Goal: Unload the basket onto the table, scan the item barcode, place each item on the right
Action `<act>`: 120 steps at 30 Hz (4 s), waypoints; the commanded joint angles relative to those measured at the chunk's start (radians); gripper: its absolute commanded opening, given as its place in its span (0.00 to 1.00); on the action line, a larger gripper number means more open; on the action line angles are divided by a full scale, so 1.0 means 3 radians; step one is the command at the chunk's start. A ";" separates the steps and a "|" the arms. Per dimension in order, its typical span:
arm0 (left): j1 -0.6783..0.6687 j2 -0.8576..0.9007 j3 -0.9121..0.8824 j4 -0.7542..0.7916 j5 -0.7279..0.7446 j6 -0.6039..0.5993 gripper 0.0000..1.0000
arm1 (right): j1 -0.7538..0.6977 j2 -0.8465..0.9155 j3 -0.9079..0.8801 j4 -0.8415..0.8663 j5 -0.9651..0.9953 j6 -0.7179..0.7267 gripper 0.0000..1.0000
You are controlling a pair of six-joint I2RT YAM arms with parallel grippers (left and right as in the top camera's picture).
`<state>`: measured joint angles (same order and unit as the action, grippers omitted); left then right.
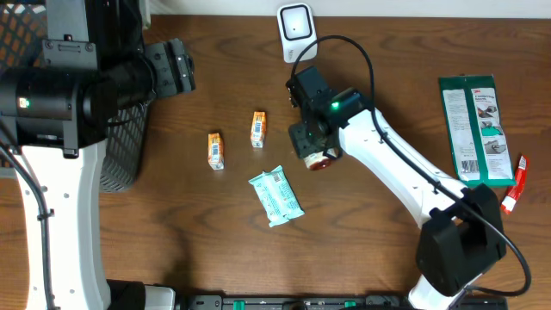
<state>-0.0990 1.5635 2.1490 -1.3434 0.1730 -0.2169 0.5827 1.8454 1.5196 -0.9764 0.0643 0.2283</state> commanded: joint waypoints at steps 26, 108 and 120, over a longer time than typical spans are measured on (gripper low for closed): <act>0.0018 0.0013 0.0029 -0.0010 -0.0032 -0.0008 0.82 | -0.0004 -0.0348 -0.0792 0.1148 -0.0057 -0.0615 0.99; 0.0018 0.0013 0.0029 -0.0010 -0.0032 -0.0008 0.82 | -0.0070 0.0918 0.0947 -0.0598 -0.0195 0.0402 0.95; 0.0018 0.0013 0.0029 -0.0010 -0.0032 -0.0008 0.82 | -0.0078 0.0924 0.0444 -0.0511 -0.0107 0.0809 0.99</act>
<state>-0.0990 1.5635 2.1490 -1.3430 0.1730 -0.2169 0.5606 2.1548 1.6966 -1.1515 0.0341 0.4259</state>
